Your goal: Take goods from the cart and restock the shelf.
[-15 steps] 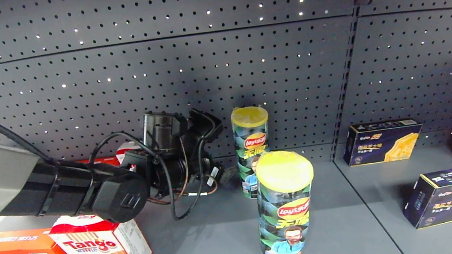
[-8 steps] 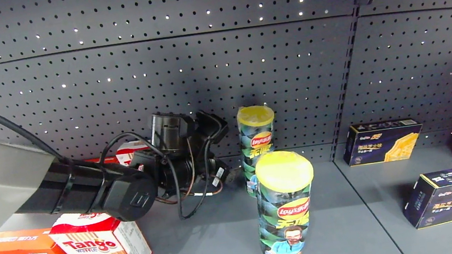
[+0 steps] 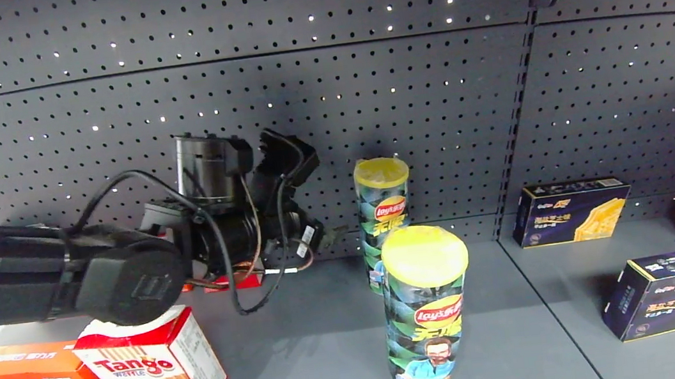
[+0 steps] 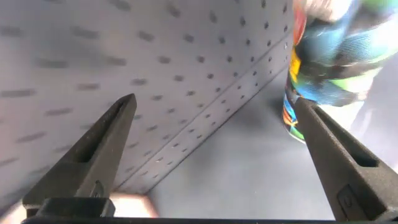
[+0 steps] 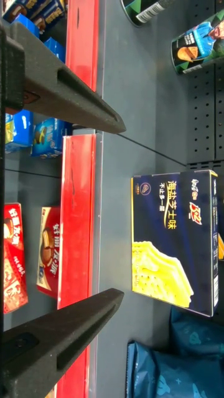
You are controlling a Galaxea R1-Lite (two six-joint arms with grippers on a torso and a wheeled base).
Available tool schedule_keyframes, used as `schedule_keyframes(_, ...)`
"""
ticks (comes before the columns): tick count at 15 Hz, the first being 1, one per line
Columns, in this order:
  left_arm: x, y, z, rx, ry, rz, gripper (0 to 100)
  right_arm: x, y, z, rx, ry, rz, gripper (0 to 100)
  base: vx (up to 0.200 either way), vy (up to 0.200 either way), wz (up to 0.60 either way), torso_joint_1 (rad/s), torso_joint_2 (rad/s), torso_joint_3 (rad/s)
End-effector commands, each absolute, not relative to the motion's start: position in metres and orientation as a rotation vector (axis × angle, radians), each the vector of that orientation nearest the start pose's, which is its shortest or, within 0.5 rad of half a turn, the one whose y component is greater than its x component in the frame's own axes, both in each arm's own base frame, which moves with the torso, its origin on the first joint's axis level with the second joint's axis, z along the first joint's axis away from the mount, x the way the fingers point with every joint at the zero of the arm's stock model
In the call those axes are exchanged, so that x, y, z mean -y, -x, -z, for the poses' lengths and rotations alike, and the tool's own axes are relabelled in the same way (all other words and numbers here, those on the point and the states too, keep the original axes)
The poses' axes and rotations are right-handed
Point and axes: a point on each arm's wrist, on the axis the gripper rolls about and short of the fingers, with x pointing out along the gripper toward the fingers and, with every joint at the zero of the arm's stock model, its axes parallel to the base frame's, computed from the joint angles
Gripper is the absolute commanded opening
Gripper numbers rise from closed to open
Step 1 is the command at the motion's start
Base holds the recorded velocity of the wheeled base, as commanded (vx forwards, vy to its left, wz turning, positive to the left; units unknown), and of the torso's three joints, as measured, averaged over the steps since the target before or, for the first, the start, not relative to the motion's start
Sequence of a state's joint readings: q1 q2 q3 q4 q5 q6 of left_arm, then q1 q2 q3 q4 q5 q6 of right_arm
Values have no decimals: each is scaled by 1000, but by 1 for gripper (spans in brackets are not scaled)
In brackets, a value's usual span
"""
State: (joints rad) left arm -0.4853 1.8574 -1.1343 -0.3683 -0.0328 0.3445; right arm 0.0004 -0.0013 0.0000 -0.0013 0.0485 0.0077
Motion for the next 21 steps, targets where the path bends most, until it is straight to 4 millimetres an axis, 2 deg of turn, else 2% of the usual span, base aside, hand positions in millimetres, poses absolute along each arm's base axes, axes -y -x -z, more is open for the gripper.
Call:
schedule_keyframes(1,141,-274,-245,-159,-393,533,100,-1,23,-76,1,-8,-49,100,0,0,0,0,0,0)
schedule_keyframes(2,133,-260,-251,-144,-389,508,100,-1,23,-76,1,-8,-51,100,0,0,0,0,0,0)
schedule_keyframes(3,111,-238,-252,-143,-382,460,100,-1,23,-76,1,-8,-49,100,0,0,0,0,0,0)
schedule_keyframes(8,57,-163,-239,-130,-367,362,100,-1,23,-76,1,-8,-49,100,0,0,0,0,0,0)
schedule_keyframes(12,43,-121,-217,-124,-365,399,100,-1,23,-76,1,-5,-52,100,0,0,0,0,0,0)
schedule_keyframes(15,39,-111,-208,-132,-365,389,100,-1,23,-76,5,-3,-41,100,0,0,0,0,0,0)
schedule_keyframes(16,39,-111,-209,-128,-364,389,100,-1,32,-130,113,-22,-43,100,0,0,0,0,0,0)
schedule_keyframes(17,39,-111,-209,-128,-364,389,100,-1,13,-184,31,-97,-54,100,0,0,0,0,0,0)
schedule_keyframes(18,40,-111,-208,-129,-363,393,100,-1,1,-203,-3,-135,-67,100,0,0,0,0,0,0)
schedule_keyframes(19,40,-111,-207,-132,-363,392,100,-3,0,-219,17,-98,-153,100,0,0,0,0,0,0)
schedule_keyframes(21,39,-111,-208,-131,-363,390,100,-7,-37,-236,-80,2,-282,100,0,0,0,0,0,0)
